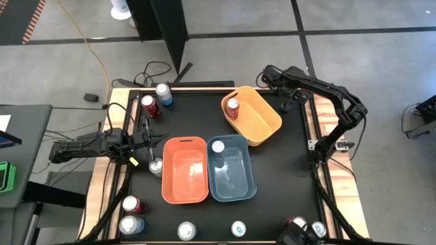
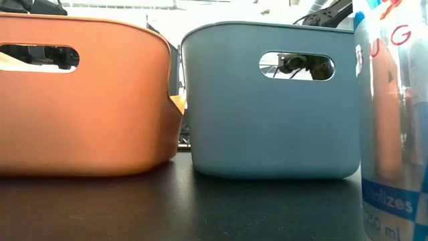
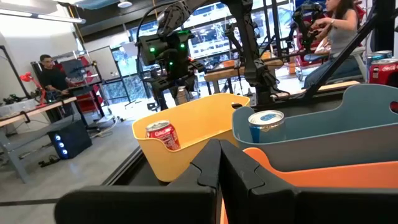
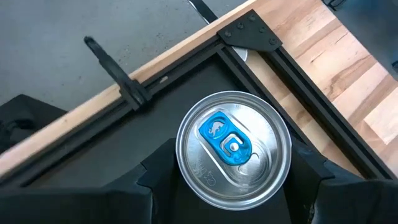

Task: Sort soda cans
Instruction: Put the top right blue soda can into the blue bin

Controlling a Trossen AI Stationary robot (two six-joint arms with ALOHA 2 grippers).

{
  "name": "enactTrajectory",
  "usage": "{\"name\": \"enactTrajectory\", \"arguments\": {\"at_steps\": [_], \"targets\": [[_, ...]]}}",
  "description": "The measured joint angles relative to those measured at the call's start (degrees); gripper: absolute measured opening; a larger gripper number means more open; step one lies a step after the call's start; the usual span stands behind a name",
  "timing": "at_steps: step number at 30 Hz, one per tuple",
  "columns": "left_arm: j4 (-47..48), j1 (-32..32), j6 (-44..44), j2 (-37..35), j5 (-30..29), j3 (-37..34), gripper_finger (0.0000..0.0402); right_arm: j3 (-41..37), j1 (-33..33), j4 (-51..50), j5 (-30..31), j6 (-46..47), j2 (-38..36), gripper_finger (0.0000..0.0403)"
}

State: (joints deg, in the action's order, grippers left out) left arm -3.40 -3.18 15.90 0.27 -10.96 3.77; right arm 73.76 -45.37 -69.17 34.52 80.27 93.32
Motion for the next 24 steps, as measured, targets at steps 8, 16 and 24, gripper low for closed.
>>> {"name": "enactTrajectory", "arguments": {"at_steps": [8,16,24], "targets": [[0.0,0.0,0.0,0.0,0.0,0.0,0.0000,0.0,3.5,-3.0,0.2,2.5,0.0,0.0216],[0.1,0.0,-0.1,0.0,0.0,0.0,0.0000,2.1,6.2,-8.1,1.3,3.9,0.0,0.0216],[0.1,0.0,0.0,0.0,0.0,0.0,0.0000,10.3,9.5,-12.6,3.6,1.8,0.0,0.0216]]}}
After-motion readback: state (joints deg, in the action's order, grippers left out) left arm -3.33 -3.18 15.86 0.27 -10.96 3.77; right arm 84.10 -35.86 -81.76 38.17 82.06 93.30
